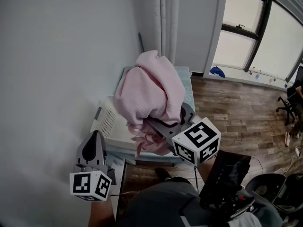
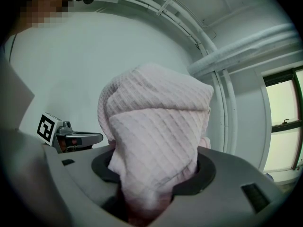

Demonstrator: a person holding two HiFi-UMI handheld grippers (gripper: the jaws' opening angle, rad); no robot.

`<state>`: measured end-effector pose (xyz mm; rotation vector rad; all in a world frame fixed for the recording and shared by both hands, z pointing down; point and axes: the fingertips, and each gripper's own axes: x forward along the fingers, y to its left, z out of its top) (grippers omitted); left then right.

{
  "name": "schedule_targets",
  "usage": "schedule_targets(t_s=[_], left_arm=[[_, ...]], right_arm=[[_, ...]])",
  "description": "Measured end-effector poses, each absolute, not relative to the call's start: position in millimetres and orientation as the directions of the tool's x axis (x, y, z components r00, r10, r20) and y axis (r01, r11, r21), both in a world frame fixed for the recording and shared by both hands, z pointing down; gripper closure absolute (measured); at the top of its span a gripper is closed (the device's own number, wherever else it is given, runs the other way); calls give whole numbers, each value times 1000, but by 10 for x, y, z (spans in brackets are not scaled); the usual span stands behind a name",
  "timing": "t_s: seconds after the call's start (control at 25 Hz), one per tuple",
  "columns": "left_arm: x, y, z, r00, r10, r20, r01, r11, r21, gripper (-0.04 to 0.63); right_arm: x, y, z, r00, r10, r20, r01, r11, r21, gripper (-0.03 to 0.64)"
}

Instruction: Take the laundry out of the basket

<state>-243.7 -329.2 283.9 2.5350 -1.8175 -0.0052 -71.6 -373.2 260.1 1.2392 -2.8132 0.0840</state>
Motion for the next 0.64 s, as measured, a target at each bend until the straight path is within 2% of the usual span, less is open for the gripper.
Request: schedule_targets(t_s=[0.64], left_arm=[[-2352,-3298,2883,341,-940,27,-940,-341,-2,586]], right_arm=[[-654,-3689,2651,-657,-750,73,-753,657,-34,337]])
